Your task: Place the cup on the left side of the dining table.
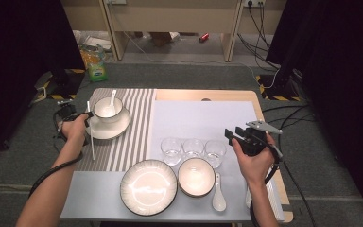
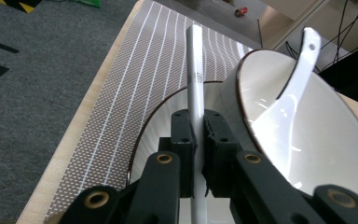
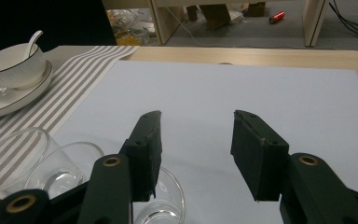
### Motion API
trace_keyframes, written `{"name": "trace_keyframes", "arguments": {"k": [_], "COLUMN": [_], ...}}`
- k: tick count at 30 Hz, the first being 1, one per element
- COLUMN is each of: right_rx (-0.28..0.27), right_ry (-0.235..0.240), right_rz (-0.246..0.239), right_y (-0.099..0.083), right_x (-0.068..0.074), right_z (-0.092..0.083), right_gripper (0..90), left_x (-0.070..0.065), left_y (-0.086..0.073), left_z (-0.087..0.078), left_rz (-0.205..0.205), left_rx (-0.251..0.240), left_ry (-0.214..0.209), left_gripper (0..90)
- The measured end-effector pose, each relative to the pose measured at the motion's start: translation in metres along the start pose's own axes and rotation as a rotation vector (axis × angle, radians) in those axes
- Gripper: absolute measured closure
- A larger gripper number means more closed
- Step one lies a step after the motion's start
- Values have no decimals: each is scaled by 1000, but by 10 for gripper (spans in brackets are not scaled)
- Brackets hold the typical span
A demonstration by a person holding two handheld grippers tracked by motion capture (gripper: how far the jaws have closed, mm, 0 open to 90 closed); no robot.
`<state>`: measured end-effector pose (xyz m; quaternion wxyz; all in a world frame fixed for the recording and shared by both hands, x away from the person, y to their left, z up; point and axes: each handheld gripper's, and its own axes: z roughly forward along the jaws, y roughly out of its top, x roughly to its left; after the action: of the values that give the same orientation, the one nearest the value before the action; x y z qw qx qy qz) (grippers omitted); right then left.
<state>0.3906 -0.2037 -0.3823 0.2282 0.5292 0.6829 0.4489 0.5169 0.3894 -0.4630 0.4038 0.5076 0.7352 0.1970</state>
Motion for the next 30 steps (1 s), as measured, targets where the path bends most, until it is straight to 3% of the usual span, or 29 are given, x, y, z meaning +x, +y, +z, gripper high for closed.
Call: {"name": "trace_keyframes", "arguments": {"k": [30], "right_rx": [-4], "right_ry": [4], "right_rz": [-1], "right_y": [0], "right_x": [0], "right_z": [-1], "right_gripper": [529], "left_x": [0], "left_y": [-4], "left_z": [13], "left_rz": [18], "left_rx": [63], "left_ry": [42], "left_gripper": [813]}}
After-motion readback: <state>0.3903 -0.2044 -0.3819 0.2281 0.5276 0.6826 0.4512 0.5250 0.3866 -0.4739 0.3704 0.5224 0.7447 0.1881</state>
